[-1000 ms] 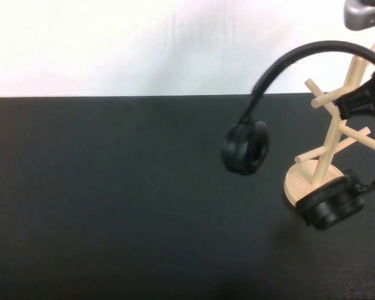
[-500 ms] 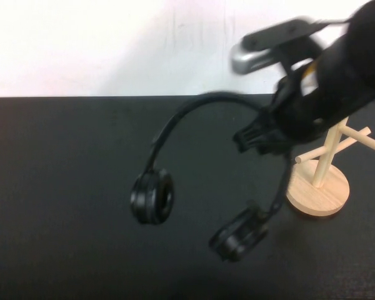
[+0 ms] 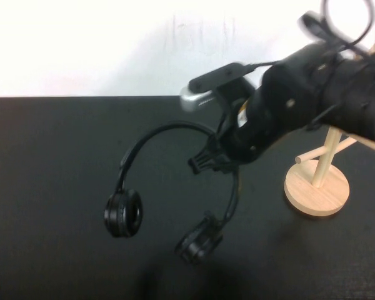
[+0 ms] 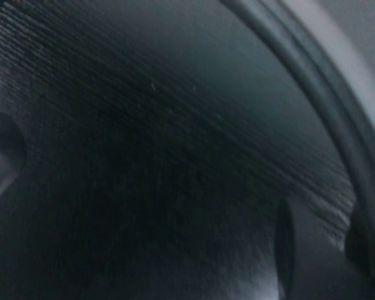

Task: Take out the headphones from the headphone stand
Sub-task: Place the headphones on the table

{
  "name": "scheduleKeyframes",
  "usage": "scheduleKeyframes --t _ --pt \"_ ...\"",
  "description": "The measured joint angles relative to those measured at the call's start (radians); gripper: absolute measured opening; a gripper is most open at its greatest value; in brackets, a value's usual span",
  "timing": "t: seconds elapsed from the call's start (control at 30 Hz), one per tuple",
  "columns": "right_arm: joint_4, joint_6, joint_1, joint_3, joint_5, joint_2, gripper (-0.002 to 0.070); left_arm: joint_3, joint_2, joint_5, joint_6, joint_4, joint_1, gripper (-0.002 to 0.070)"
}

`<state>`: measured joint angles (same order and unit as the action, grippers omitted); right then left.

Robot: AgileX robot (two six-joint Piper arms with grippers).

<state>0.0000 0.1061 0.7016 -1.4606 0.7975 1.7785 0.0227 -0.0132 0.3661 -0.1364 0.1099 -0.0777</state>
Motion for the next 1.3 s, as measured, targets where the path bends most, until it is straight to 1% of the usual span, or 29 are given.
scheduleKeyframes --t 0.1,0.37,0.6,0.97,1.03,1.13,1.23,1.3 --pt "-0.041 0.009 0.006 0.000 -0.059 0.047 0.0134 0.000 0.000 0.000 0.000 0.000 0.000 -0.0003" --pt "-0.215 0.114 0.004 0.000 -0.152 0.153 0.0134 0.000 0.000 0.000 0.000 0.000 0.000 -0.0003" --pt "-0.237 0.141 -0.004 0.000 -0.223 0.207 0.0134 0.000 0.000 0.000 0.000 0.000 0.000 -0.0003" --pt "-0.255 0.156 -0.024 -0.001 -0.249 0.251 0.0146 0.000 0.000 0.000 0.000 0.000 0.000 -0.0003" --pt "-0.259 0.156 -0.024 -0.001 -0.251 0.255 0.0168 0.000 0.000 0.000 0.000 0.000 0.000 -0.0003" --pt "-0.259 0.156 -0.024 -0.001 -0.252 0.259 0.0242 0.000 0.000 0.000 0.000 0.000 0.000 -0.0003" --pt "-0.270 0.156 -0.024 -0.001 -0.252 0.259 0.0330 0.000 0.000 0.000 0.000 0.000 0.000 -0.0003" --pt "-0.286 0.167 -0.024 -0.001 -0.252 0.259 0.0357 0.000 0.000 0.000 0.000 0.000 0.000 -0.0003"
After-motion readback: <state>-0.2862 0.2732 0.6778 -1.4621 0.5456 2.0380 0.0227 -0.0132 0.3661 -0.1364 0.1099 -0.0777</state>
